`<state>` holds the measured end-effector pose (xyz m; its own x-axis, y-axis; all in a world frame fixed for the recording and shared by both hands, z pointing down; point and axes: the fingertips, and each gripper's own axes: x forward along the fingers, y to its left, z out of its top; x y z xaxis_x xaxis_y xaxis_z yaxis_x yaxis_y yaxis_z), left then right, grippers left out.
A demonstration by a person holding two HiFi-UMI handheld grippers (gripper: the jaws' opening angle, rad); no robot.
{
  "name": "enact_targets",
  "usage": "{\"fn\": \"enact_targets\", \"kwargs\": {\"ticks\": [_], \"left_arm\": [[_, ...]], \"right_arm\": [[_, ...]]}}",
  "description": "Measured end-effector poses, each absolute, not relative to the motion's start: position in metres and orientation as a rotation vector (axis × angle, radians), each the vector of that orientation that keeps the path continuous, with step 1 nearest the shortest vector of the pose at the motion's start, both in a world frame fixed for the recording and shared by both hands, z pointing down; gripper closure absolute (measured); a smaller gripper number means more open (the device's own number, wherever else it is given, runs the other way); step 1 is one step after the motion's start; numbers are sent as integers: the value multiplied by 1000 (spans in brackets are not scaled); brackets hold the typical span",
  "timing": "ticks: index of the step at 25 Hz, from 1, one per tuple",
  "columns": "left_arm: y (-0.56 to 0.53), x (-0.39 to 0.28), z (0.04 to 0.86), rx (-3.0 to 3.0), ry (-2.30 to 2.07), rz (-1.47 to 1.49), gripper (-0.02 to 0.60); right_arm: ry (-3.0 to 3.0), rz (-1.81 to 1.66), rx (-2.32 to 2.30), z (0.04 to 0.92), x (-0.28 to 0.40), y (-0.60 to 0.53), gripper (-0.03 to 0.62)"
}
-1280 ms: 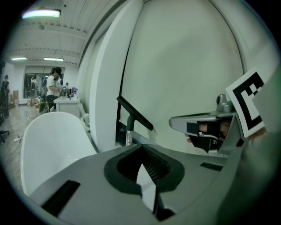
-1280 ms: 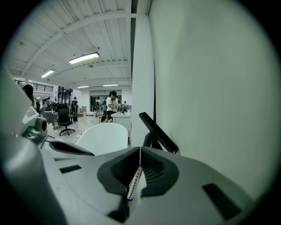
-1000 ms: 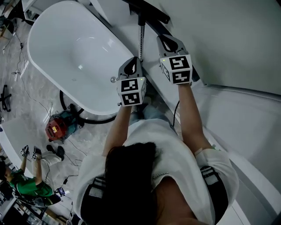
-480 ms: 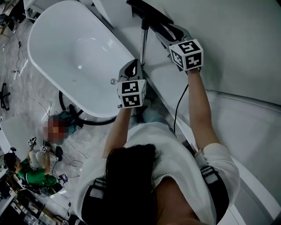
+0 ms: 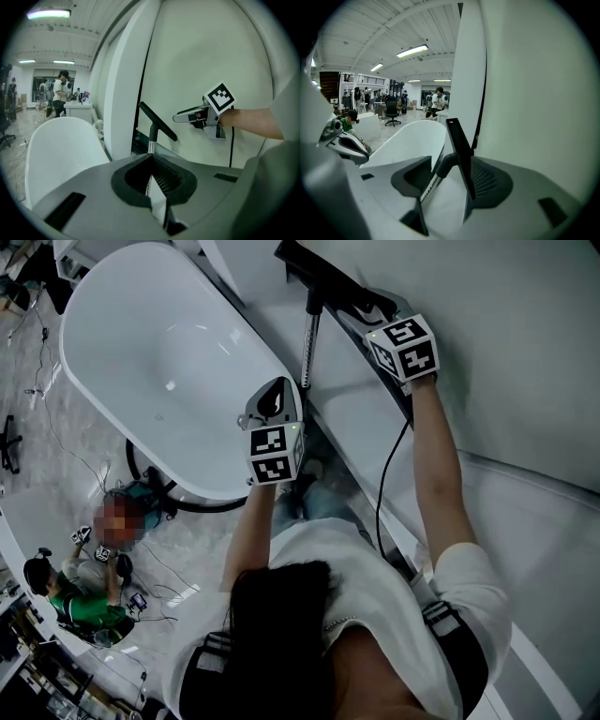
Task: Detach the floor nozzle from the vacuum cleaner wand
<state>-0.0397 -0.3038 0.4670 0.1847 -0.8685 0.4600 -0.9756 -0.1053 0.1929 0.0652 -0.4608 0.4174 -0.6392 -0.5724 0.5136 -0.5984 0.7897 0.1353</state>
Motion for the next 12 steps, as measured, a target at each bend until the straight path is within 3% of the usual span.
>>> {"fn": "enact_targets", "kwargs": {"ticks": [12], "left_arm": [[-328, -38, 474, 1996, -1731, 322, 586]], "right_arm": [[-2336, 32, 739, 448, 58, -507, 330]]}}
